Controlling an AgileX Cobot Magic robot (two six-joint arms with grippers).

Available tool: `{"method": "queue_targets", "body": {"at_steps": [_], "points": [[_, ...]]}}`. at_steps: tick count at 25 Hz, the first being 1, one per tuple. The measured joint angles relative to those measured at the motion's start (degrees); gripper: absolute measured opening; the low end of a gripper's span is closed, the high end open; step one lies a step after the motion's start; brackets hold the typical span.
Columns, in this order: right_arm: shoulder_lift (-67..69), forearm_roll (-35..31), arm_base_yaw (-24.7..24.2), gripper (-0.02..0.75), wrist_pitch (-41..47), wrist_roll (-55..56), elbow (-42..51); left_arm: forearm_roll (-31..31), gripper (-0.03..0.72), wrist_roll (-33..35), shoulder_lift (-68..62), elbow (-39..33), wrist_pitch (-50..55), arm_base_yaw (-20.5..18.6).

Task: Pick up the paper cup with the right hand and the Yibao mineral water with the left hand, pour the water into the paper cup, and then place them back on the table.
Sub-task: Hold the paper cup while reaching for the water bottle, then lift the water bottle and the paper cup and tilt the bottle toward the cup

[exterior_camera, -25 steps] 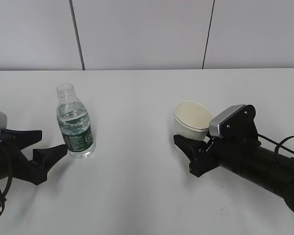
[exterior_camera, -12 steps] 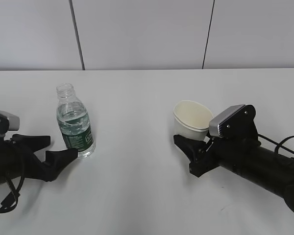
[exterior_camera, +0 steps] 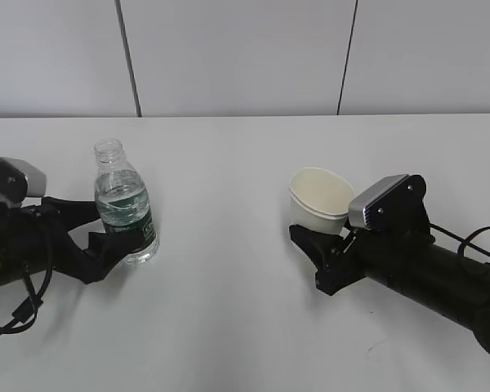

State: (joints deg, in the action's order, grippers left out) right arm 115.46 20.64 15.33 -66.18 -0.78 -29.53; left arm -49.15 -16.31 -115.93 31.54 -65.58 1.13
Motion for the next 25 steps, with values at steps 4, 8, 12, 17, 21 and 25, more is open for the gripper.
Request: {"method": "queue_targets", "body": {"at_steps": [4, 8, 12, 17, 21, 25], "points": [[0.0, 0.0, 0.0, 0.522, 0.0, 0.0, 0.0, -1.9, 0.623, -1.6, -0.1, 1.7, 0.0, 0.0], [0.0, 0.0, 0.0, 0.522, 0.0, 0.0, 0.0, -3.0, 0.617, -2.5, -1.0, 2.9, 0.0, 0.0], [0.0, 0.0, 0.0, 0.522, 0.0, 0.0, 0.0, -3.7, 0.613, -3.1, -2.4, 4.1, 0.1, 0.0], [0.0, 0.0, 0.0, 0.522, 0.0, 0.0, 0.0, -4.1, 0.605, -3.2, -2.8, 6.0, 0.1, 0.0], [0.0, 0.0, 0.0, 0.522, 0.0, 0.0, 0.0, -4.6, 0.599, -3.4, -2.8, 6.5, 0.1, 0.0], [0.0, 0.0, 0.0, 0.522, 0.0, 0.0, 0.0, -5.0, 0.595, -3.7, -2.8, 6.5, 0.1, 0.0]]}}
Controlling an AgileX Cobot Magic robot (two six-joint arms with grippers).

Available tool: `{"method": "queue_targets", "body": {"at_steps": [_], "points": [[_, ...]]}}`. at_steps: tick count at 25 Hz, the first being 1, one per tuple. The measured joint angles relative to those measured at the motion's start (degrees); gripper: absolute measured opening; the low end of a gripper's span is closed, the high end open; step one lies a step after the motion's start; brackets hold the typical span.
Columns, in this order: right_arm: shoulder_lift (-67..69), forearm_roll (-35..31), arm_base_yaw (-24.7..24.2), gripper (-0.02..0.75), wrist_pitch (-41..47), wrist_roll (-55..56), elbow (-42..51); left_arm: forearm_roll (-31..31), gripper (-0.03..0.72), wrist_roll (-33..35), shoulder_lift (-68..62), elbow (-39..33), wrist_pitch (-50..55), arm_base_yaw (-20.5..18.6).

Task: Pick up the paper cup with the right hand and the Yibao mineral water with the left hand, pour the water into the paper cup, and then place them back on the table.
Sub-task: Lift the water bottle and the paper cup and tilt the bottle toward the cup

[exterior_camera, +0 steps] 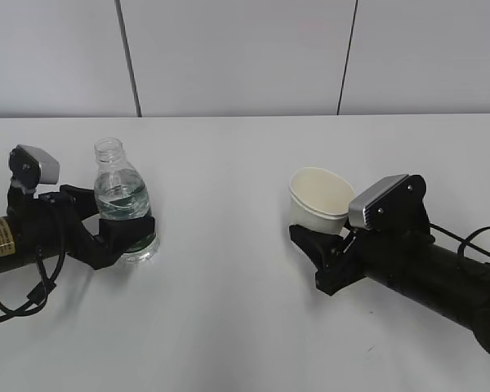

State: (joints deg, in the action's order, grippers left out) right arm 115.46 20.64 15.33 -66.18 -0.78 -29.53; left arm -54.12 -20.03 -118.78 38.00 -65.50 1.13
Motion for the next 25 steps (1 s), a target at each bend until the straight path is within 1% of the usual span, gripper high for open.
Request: {"method": "queue_targets", "body": {"at_steps": [10, 12, 18, 25], "points": [[0.0, 0.0, 0.0, 0.521, 0.0, 0.0, 0.0, -0.9, 0.583, -0.2, 0.0, 0.0, 0.2, 0.0], [0.0, 0.0, 0.0, 0.521, 0.0, 0.0, 0.0, -1.0, 0.568, -0.2, 0.0, 0.0, 0.4, 0.0], [0.0, 0.0, 0.0, 0.521, 0.0, 0.0, 0.0, -1.6, 0.488, -0.4, 0.0, 0.0, 0.8, 0.0], [0.0, 0.0, 0.0, 0.521, 0.0, 0.0, 0.0, -1.6, 0.46, -0.4, 0.0, 0.0, 0.8, 0.0]]}}
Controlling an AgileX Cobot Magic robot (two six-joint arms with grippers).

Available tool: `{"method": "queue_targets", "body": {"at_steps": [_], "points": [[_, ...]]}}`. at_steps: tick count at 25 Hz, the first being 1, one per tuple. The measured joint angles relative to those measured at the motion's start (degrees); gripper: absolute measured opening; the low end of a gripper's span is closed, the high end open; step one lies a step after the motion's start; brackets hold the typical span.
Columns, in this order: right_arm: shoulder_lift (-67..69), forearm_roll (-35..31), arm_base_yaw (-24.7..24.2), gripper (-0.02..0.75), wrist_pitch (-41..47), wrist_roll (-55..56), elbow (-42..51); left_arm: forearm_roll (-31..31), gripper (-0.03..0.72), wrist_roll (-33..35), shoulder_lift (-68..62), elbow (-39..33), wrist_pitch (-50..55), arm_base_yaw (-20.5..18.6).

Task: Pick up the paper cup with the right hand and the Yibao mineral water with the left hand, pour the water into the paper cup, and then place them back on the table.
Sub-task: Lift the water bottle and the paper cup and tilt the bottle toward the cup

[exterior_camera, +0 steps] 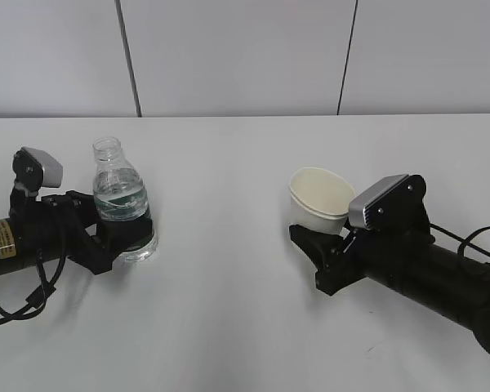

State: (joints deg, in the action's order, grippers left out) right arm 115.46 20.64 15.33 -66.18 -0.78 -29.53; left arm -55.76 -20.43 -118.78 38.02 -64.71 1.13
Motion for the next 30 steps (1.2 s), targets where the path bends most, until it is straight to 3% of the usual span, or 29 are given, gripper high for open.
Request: {"method": "queue_targets", "body": {"at_steps": [17, 25, 30], "points": [[0.0, 0.0, 0.0, 0.521, 0.0, 0.0, 0.0, 0.1, 0.417, 0.0, 0.1, 0.0, -0.1, 0.0], [0.0, 2.3, 0.0, 0.521, 0.0, 0.0, 0.0, -4.6, 0.417, -3.3, 7.0, 0.0, 7.6, 0.0], [0.0, 4.9, 0.0, 0.521, 0.1, 0.0, -2.1, -8.8, 0.417, -8.7, 11.9, 0.0, 8.2, 0.0]]}}
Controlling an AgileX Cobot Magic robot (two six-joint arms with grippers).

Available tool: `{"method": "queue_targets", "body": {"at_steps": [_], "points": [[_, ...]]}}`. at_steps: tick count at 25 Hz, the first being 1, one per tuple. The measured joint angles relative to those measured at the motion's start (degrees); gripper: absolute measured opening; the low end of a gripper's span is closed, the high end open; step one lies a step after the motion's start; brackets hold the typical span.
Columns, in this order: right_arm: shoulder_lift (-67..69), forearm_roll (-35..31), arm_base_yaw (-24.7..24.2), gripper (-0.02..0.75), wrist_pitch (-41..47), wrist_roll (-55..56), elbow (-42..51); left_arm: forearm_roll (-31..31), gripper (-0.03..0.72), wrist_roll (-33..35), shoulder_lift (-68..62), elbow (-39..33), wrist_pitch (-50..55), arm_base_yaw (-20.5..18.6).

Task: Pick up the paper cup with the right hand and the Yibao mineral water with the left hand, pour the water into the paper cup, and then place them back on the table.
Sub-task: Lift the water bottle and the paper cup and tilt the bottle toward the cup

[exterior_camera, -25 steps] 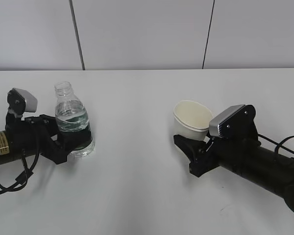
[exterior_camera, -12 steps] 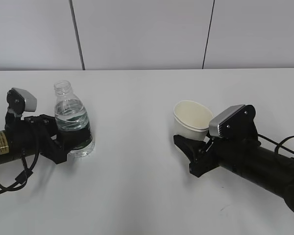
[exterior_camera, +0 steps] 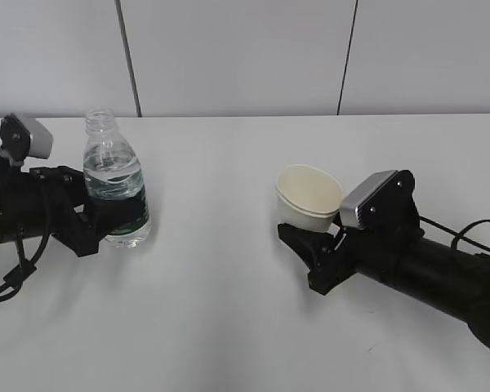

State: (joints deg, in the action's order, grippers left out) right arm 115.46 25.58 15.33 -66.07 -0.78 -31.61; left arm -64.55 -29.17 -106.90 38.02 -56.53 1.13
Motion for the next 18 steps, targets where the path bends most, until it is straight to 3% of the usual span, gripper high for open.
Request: {"method": "queue_targets", "body": {"at_steps": [7, 18], "points": [[0.0, 1.8, 0.0, 0.521, 0.0, 2.1, -4.1, -6.9, 0.417, -6.9, 2.2, 0.0, 0.2, 0.0], [0.0, 4.7, 0.0, 0.521, 2.0, 3.0, -5.6, -8.7, 0.414, -9.2, 2.6, 0.1, 3.3, 1.7]]}}
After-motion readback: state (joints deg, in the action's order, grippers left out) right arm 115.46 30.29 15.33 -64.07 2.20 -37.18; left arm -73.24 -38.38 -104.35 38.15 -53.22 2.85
